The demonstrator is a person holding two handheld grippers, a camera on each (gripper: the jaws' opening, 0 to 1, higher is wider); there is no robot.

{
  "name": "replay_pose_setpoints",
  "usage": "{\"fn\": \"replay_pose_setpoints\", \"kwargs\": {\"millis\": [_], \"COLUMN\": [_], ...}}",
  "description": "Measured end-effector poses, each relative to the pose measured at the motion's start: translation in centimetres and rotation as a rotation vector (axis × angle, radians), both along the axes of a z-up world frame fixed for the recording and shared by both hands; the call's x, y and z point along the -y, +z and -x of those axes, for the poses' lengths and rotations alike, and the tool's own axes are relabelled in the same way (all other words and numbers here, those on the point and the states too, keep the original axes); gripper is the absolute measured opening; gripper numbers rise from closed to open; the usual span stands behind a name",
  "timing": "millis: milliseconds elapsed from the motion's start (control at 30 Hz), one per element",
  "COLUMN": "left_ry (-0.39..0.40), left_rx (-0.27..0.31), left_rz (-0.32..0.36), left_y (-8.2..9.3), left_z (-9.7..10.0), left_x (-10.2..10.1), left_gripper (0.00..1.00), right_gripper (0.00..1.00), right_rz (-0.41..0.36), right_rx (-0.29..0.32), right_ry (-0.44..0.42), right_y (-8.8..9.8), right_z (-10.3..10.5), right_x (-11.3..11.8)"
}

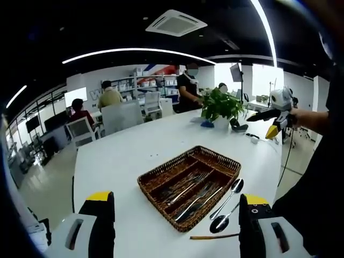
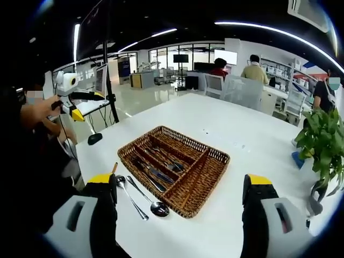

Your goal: Arrange the knives, forks, and spoons in their matching storage slots by inserting each utensil handle-first until every utensil is classified and aligned in the correct compartment

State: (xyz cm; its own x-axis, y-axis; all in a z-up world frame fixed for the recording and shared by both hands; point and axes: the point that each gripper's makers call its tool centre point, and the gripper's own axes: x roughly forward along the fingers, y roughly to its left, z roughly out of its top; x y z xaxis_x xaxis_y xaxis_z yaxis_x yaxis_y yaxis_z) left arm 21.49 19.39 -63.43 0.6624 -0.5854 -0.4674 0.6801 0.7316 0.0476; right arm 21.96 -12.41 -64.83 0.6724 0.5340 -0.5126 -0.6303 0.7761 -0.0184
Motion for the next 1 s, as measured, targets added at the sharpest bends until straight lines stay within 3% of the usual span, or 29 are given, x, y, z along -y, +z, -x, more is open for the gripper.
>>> {"fn": "replay_pose_setpoints", "kwargs": {"millis": [367, 1000], "left_ry": [0.006, 0.025], "left_rx": [0.005, -0.002], "left_rz": [-0.014, -0.034], "left_y": [-0.5, -0.9], "left_z": [1.0, 3.0], "left_x": [-0.6, -1.9], "left_gripper": [1.0, 1.0], "right_gripper": [0.99, 0.98], "right_rz": [0.003, -0.013], "right_rx": [0.021, -0.016], "right_ry": [0.105, 0.257], "right_y": [0.0, -2.0], "right_z": [-0.4, -0.2], "right_x": [-3.0, -8.1]}}
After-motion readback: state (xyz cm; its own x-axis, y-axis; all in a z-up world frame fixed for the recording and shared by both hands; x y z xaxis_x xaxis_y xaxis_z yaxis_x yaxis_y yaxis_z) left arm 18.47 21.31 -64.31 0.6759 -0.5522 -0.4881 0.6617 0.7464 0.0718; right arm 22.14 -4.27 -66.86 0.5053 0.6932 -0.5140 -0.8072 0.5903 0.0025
